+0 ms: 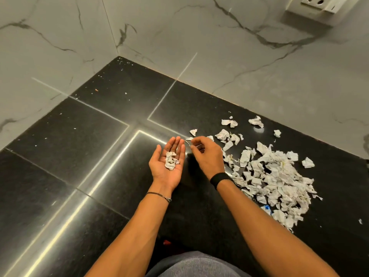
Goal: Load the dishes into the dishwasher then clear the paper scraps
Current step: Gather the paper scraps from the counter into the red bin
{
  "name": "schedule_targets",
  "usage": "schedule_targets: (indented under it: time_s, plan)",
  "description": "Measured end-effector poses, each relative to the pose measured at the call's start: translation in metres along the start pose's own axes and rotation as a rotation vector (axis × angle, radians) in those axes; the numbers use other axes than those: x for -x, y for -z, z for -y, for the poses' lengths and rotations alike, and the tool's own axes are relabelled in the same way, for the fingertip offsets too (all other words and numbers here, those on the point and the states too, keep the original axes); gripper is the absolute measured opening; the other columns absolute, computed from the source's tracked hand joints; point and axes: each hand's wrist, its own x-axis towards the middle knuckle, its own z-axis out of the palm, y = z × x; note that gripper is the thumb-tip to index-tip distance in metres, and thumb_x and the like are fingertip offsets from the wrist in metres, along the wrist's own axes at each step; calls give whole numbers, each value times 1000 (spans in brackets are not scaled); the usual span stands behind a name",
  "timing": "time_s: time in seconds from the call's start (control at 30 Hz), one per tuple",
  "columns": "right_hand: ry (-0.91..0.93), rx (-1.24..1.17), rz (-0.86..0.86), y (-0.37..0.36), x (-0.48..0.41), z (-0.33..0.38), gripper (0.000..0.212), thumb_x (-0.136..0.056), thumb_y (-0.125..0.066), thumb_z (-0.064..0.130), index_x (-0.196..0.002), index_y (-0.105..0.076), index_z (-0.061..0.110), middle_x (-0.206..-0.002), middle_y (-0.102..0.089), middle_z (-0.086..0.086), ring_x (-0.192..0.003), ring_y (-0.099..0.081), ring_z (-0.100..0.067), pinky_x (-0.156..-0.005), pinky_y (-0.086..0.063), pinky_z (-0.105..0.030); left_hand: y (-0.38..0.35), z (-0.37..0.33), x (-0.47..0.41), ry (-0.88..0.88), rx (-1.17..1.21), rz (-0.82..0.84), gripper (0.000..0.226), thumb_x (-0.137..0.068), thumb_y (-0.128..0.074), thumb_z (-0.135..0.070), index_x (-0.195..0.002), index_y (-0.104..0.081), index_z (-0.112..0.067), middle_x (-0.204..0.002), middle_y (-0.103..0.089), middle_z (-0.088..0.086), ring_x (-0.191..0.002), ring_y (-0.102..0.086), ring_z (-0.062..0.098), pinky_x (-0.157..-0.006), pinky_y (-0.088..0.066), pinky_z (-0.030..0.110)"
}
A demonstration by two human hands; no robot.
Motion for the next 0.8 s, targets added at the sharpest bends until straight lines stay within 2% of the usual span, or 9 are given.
schedule_targets:
  time_s: [0.1, 0.17, 0.3, 0.37, 0.47, 0.57, 0.67, 0.8]
  plan:
    - [30, 167, 64, -12, -23, -17, 19, -89, -71, 14, -108, -71, 17, -102, -68, 1, -88, -62, -11, -85, -54, -36, -2, -11, -4, -33, -32, -9, 48, -104, -47, -33, -132, -60, 3, -136, -64, 21, -121, -66, 35, -106, -50, 43]
    - [101, 251, 90, -22, -29, -23, 16, -90, -70, 13, -106, -71, 15, -101, -69, -2, -92, -64, -20, -85, -53, -37, -1, -17, -6, -57, -46, -21, 49, -105, -47, -34, -134, -59, 4, -134, -65, 21, -120, -67, 34, -106, -50, 43]
    - [179, 292, 44, -25, -24, -27, 11, -94, -65, 10, -102, -72, 13, -96, -71, -5, -92, -62, -25, -82, -40, -27, -2, -20, -11, -87, -75, -52, 48, -105, -47, -33, -132, -60, 4, -131, -66, 22, -118, -68, 34, -104, -51, 43]
    - [152, 222, 41, -21, -19, -27, 12, -94, -64, 10, -104, -70, 14, -99, -71, -2, -95, -63, -20, -86, -43, -25, -4, -18, -15, -97, -84, -66, 46, -105, -47, -33, -130, -61, 4, -130, -67, 22, -118, -68, 34, -105, -51, 42]
    - [46, -38, 31, -9, -6, -11, 13, -94, -68, 12, -106, -70, 17, -99, -71, 7, -92, -65, -6, -87, -53, -26, -7, -14, -22, -95, -90, -75, 44, -106, -46, -32, -129, -62, 2, -130, -67, 21, -121, -66, 34, -108, -49, 42]
    - [43, -232, 25, 2, 7, 17, 12, -90, -73, 11, -102, -72, 15, -96, -73, 8, -89, -68, -7, -84, -55, -23, -14, -2, -28, -57, -92, -63, 45, -106, -44, -32, -129, -62, 2, -131, -66, 22, -124, -64, 34, -109, -48, 43]
    - [63, -243, 67, 4, 12, 29, 12, -89, -73, 11, -100, -75, 17, -95, -74, 10, -91, -69, -8, -83, -55, -25, -19, 8, -32, -1, -64, -43, 48, -106, -42, -34, -129, -61, 3, -132, -65, 24, -124, -64, 36, -114, -43, 48]
    - [-14, -250, -2, 8, 3, 16, 14, -91, -70, 9, -101, -75, 18, -96, -74, 12, -94, -68, -5, -86, -54, -22, -21, 6, -33, 37, -40, 0, 48, -105, -43, -34, -133, -59, 1, -135, -64, 21, -124, -64, 35, -108, -48, 44]
